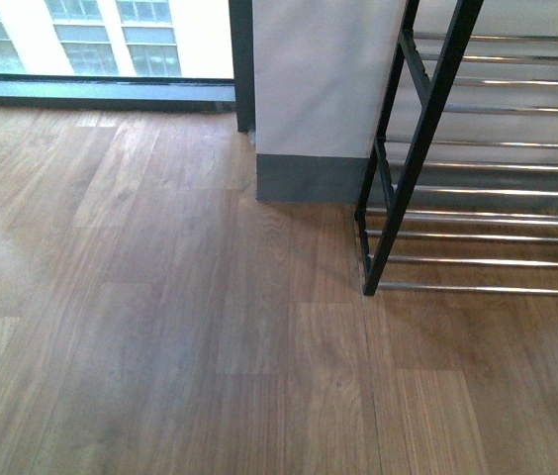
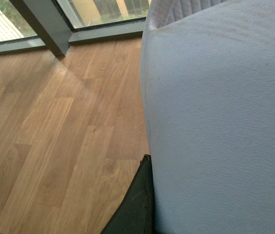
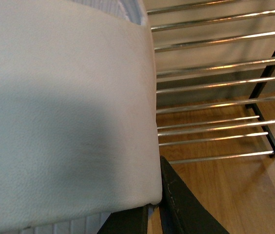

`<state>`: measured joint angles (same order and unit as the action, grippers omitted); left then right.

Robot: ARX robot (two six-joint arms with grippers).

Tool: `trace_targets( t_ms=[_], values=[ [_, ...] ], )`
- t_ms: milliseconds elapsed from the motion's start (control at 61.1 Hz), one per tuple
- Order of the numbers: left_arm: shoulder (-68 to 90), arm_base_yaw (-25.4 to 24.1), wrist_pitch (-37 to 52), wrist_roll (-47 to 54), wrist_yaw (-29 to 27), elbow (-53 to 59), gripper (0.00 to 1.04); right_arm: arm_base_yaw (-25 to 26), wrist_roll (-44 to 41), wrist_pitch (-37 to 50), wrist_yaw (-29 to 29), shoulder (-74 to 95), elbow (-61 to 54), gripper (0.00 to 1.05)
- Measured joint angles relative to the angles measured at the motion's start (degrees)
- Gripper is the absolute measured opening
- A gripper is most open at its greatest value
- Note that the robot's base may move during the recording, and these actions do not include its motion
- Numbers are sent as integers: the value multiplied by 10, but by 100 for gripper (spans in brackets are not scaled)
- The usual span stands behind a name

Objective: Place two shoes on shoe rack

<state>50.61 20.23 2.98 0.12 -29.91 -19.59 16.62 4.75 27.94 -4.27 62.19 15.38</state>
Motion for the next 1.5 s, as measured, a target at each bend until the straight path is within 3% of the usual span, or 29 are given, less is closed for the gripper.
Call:
trace_targets(
  t_ms=[1505],
  values=[
    [0, 0, 0, 0, 0, 1, 2, 0, 1, 0, 0, 0, 0, 2]
  ],
)
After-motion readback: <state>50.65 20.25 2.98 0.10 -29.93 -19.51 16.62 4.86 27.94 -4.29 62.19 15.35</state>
